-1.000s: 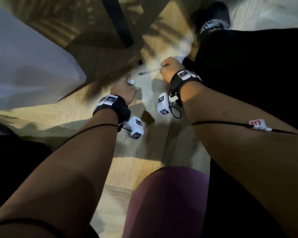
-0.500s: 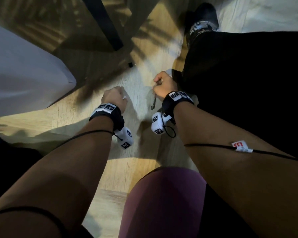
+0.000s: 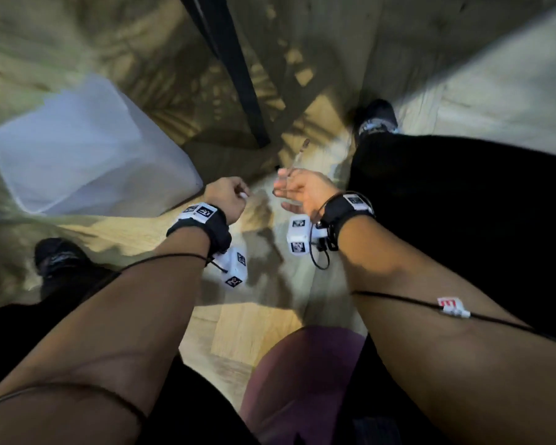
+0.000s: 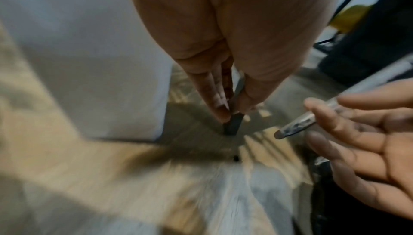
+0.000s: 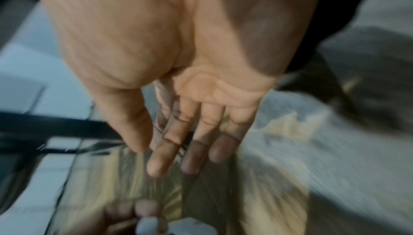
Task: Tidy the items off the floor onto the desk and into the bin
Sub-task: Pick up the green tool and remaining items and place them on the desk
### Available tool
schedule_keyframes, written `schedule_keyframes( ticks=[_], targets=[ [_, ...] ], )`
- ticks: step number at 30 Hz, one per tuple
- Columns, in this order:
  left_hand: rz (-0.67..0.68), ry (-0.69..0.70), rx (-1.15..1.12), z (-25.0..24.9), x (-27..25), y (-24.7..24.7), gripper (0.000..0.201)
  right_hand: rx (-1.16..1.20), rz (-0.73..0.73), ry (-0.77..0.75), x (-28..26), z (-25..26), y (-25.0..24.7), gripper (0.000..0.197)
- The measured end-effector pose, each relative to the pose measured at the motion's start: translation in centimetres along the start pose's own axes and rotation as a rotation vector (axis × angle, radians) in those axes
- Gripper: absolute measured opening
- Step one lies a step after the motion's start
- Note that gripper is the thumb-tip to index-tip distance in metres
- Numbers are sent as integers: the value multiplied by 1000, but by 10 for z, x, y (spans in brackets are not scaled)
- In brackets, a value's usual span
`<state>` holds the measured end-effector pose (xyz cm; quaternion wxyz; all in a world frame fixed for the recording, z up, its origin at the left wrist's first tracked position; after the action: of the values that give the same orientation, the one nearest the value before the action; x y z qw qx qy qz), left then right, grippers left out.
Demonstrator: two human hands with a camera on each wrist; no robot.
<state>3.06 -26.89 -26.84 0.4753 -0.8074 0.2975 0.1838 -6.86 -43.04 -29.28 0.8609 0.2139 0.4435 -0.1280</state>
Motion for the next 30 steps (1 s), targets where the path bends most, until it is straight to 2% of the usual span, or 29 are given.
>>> schedule_keyframes(
  ticks=[4, 9, 13, 15, 17, 20, 24, 27, 30],
  targets=[
    [-49, 195, 123, -56, -57, -75, 15, -331, -2, -185, -62, 49, 42, 5],
    [-117, 458, 132, -116, -151, -159, 13, -712, 9, -428, -150, 121, 91, 10],
    [-269, 552, 56, -137, -228, -240, 15, -871, 74, -622, -238, 170, 140, 10],
    [-342, 567, -9, -140, -270, -278, 15, -904, 72, -760, -289, 191, 162, 9],
    [-408, 596, -6, -144, -315, -309, 15, -916, 129, -902, -341, 208, 185, 12],
    [-495, 661, 13, -159, -379, -349, 16, -894, 235, -1015, -413, 230, 208, 21],
    [-695, 815, 1, -205, -448, -425, 18, -819, 203, -1228, -493, 272, 229, 33],
    [-854, 856, -36, -242, -469, -498, 15, -783, 173, -1365, -534, 304, 245, 33],
    [-978, 732, 81, -276, -446, -568, 8, -810, 164, -1435, -559, 324, 262, 28]
  ],
)
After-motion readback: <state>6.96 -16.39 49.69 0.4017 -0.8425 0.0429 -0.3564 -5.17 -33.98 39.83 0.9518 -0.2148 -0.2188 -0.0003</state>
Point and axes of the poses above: each hand's wrist, its own x-axis towards the middle knuckle, its own y-axis out of the palm, z = x × y, the point moved 9 cm from there along x, towards the middle knuckle, and after that the axes turned 6 degrees about -x, right-handed, at the moved point
